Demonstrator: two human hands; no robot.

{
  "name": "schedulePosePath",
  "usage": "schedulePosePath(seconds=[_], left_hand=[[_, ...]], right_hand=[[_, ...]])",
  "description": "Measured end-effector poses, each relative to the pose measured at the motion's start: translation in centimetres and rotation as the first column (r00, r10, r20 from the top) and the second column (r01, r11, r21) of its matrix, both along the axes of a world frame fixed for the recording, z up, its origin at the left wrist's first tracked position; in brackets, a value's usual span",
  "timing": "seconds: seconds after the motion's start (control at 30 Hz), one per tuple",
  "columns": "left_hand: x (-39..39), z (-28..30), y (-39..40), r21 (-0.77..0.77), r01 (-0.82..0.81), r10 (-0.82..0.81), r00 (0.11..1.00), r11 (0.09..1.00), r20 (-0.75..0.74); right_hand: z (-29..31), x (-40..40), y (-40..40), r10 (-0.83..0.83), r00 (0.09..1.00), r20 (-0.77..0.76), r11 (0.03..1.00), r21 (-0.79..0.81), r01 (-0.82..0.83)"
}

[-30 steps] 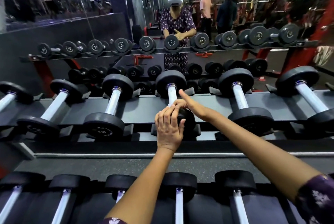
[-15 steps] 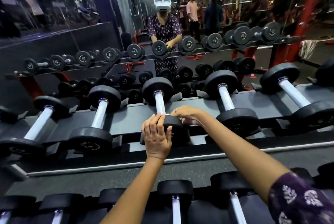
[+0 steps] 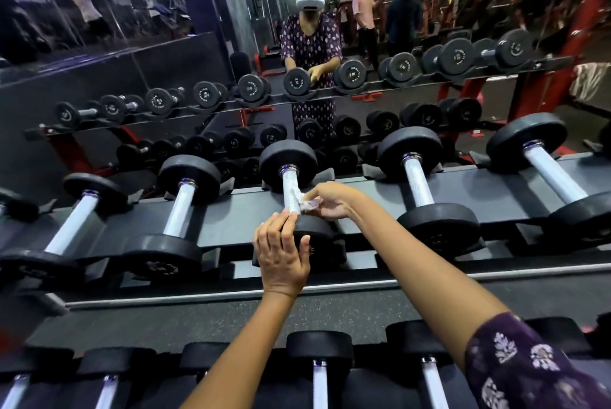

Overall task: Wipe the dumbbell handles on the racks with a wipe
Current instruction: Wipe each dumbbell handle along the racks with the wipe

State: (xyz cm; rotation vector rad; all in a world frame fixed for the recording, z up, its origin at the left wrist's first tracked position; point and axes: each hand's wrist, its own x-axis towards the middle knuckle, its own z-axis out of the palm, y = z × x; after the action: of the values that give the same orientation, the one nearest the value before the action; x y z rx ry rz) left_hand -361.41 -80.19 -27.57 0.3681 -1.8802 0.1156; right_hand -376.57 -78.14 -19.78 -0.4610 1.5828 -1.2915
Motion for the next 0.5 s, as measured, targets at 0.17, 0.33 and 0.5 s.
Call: schedulePosePath(seconds=[0.17,0.33,0.5], left_hand=[[0.1,-0.1,-0.2,-0.002,-0.001,0.001,1.0,1.0,0.004],[0.1,-0.2,-0.2,-0.007,-0.023,0.023,1.0,1.0,0.014],[-0.1,-0.1,-0.1,-0.009,-0.034,0.034,0.999,0.999,-0.005]], right_hand=[[0.6,0.5,0.3,0.177,0.982,-0.059,0.974,0.156,-0.167],[1.4,0.8,-0.9,0.06,0.998,0.01,0.987,0.147,-0.061],[1.8,0.2,-0.6,0.129,0.991,-0.041,0.975,0.186,-0.119]])
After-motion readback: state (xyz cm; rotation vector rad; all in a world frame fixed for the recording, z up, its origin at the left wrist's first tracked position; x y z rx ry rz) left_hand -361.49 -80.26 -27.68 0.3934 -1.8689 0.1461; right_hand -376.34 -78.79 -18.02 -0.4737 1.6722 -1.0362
